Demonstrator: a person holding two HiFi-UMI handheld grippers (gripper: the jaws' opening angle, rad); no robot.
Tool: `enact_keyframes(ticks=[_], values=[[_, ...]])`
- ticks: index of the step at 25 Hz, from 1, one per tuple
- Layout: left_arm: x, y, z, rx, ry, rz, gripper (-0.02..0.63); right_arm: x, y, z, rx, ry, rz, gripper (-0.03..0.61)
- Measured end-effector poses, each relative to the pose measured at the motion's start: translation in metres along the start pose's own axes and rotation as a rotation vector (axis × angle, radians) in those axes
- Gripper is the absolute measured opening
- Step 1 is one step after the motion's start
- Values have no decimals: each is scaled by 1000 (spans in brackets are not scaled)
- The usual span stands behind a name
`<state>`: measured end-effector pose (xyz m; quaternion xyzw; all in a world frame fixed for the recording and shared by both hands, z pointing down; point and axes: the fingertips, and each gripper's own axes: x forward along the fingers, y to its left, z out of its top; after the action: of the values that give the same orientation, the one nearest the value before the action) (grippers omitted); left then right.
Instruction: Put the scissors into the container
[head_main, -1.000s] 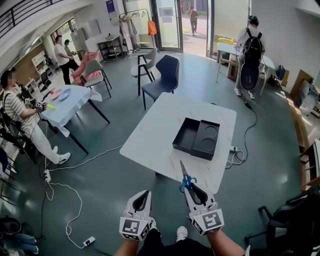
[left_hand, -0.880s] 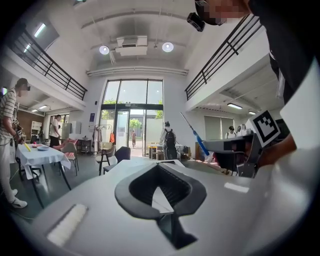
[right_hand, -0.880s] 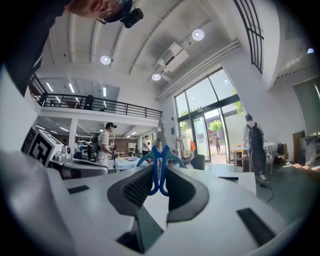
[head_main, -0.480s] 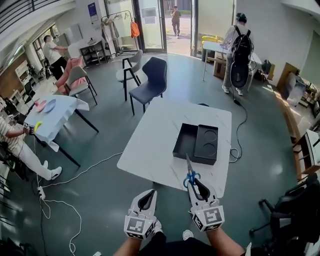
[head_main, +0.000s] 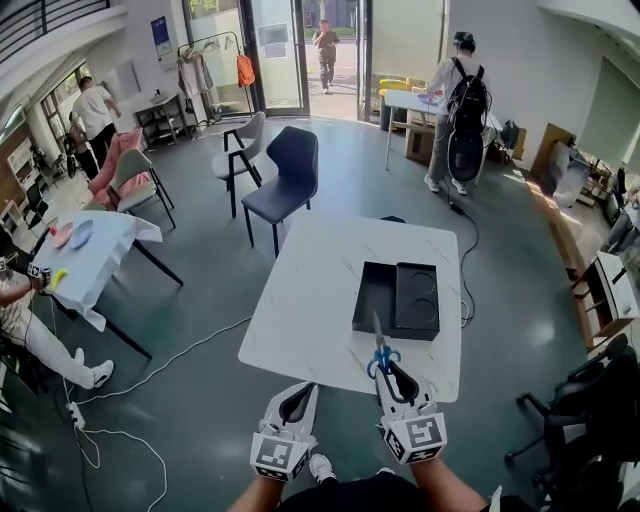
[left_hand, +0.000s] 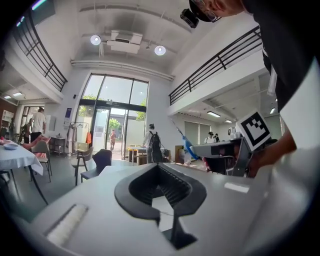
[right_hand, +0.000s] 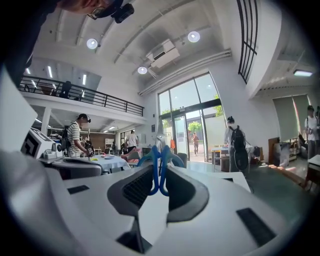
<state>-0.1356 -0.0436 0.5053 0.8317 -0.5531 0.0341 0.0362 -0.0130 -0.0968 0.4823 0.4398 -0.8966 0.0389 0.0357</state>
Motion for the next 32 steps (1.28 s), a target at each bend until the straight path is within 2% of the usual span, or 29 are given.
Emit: enact_keyframes(ticks=[4, 12, 22, 32], values=[[0, 10, -1, 40, -11, -69, 8, 8, 11, -3, -12, -1, -43, 86], [17, 30, -3, 32, -17, -86, 8, 28, -7, -7, 0, 19, -133, 86], [72, 51, -7, 58, 25, -74, 8, 76, -51, -27, 36, 63, -121, 86], [139, 64, -9, 47, 54, -48, 8, 117, -100, -48, 72, 113, -112, 86]])
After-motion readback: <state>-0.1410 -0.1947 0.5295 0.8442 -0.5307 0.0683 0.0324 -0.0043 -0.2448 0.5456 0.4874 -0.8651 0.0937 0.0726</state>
